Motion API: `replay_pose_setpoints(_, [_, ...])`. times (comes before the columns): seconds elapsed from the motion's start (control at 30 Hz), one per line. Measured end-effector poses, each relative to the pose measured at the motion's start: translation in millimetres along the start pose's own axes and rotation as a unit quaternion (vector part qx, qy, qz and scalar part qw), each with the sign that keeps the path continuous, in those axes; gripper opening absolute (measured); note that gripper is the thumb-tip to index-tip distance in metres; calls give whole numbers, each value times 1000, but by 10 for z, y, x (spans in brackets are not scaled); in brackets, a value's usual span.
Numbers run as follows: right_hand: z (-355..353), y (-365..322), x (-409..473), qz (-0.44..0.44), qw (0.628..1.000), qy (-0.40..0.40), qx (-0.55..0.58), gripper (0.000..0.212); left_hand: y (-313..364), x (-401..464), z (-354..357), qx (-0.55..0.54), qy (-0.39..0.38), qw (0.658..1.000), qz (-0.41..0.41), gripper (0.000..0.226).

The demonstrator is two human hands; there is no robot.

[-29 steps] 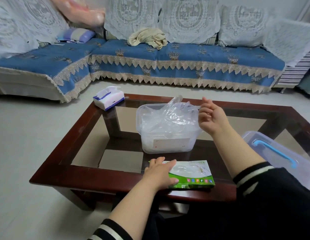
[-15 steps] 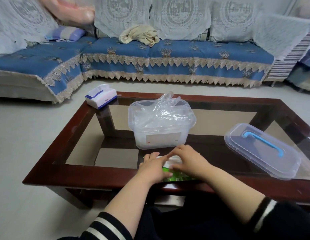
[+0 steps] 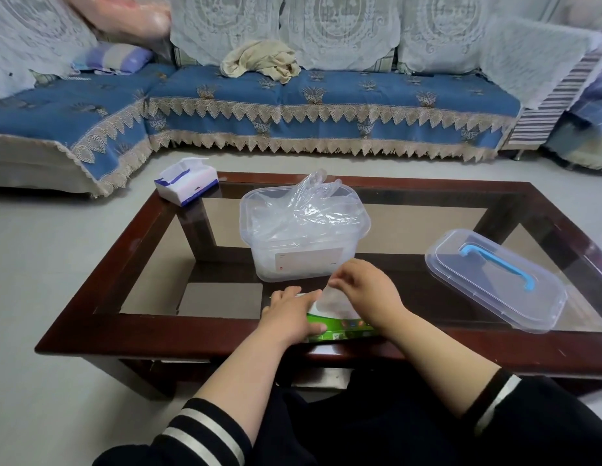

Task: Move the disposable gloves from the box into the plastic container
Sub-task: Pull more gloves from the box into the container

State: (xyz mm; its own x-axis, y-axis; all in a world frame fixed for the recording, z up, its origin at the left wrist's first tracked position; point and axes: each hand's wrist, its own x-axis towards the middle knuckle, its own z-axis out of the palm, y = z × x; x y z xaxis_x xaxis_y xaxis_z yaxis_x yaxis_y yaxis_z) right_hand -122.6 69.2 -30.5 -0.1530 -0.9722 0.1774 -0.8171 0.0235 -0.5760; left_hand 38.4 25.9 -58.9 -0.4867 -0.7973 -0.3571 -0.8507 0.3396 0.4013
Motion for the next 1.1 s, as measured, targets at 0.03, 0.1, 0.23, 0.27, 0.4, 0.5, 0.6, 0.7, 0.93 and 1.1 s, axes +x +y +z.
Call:
replay_pose_setpoints(0.03, [-50,-25,8,19,998,31,54,7,0,2,-2,4,-1,1000,1,73])
replay_pose_setpoints(0.1, [-231,-99,74,48,978,97,176,12,2,1,-1,11,-6,1000,2,73])
replay_pose_setpoints(0.23, [-899,-420,328,-23,935,206,289,19,-1,-15,11,2,-6,1000,5,75])
replay_pose_setpoints(0.27, [-1059,-496,403,-51,933,219,282,15,4,-19,13,1,-6,1000,5,75])
replay_pose_setpoints(0.4, [-1432,-749,754,-157,933,250,208,6,12,-27,-2,-9,-6,1000,6,74])
replay_pose_setpoints(0.5, [-1330,-874,1027,-206,942,244,106,8,13,-39,-19,-18,-7,1000,8,74])
replay_pose_setpoints(0.6, [-950,-857,1256,-176,972,155,34,7,9,-37,-38,-9,-11,1000,12,75])
replay_pose_setpoints(0.7, [-537,-750,1442,-134,989,56,-28,12,-15,-16,-53,-4,-14,1000,13,75])
replay_pose_setpoints(0.93, [17,-438,1516,-74,995,-55,-22,15,-20,-3,-58,1,-19,1000,17,75])
replay_pose_setpoints(1.1, [-21,-400,1544,-68,990,-123,-22,32,-27,-8,-54,-4,-22,1000,17,74])
